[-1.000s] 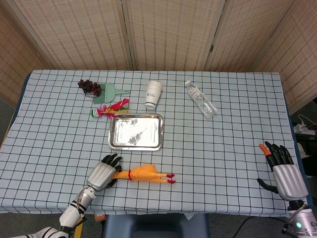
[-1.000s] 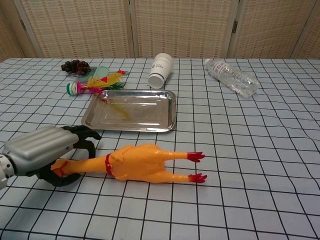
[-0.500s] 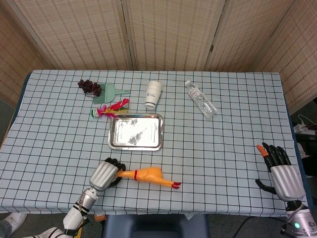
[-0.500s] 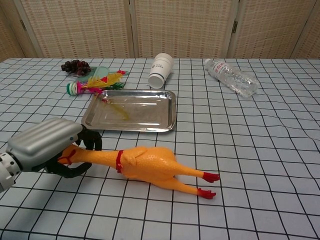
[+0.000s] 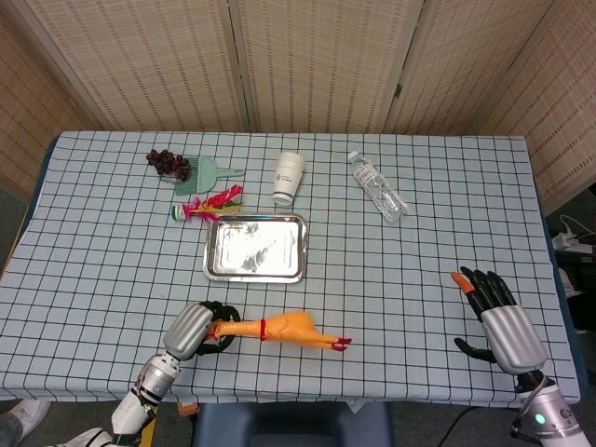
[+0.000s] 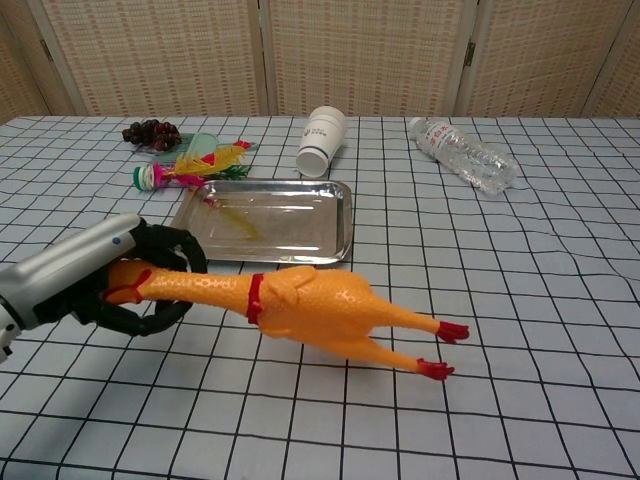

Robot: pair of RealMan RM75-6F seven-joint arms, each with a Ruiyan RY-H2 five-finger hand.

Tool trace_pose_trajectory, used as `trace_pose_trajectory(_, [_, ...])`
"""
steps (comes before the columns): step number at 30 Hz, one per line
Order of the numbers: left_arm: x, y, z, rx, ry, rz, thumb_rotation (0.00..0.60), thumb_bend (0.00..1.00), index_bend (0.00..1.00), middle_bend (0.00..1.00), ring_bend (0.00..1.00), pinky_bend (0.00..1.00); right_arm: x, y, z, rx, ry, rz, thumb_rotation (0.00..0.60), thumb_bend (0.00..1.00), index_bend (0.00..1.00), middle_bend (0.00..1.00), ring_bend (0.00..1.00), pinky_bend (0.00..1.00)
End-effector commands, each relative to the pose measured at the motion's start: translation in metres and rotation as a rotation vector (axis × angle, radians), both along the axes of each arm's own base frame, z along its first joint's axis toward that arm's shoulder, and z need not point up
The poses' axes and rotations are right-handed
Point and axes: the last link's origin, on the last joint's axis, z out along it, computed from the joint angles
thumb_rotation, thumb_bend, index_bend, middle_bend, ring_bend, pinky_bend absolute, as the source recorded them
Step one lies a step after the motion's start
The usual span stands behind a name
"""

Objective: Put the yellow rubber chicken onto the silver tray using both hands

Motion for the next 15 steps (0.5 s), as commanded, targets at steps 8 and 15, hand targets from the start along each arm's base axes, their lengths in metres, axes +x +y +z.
trace_pose_trajectory(8, [0.001,-0.002,0.019,-0.075,-0.139,0.064,0.6,0.75,0.86,0.69,0.47,0.51,0.074,-0.046,-0.02,0.226,-0.078,0.051,0.6,0.12,0.0,0.0,0.0,0.0])
trace_pose_trajectory(15, [0.003,-0.002,0.023,-0.053,-0.135,0.065,0.6,0.75,0.86,0.69,0.47,0.51,0.133,-0.061,-0.046,0.409,-0.177,0.078,0.6,0.12,0.0,0.0,0.0,0.0])
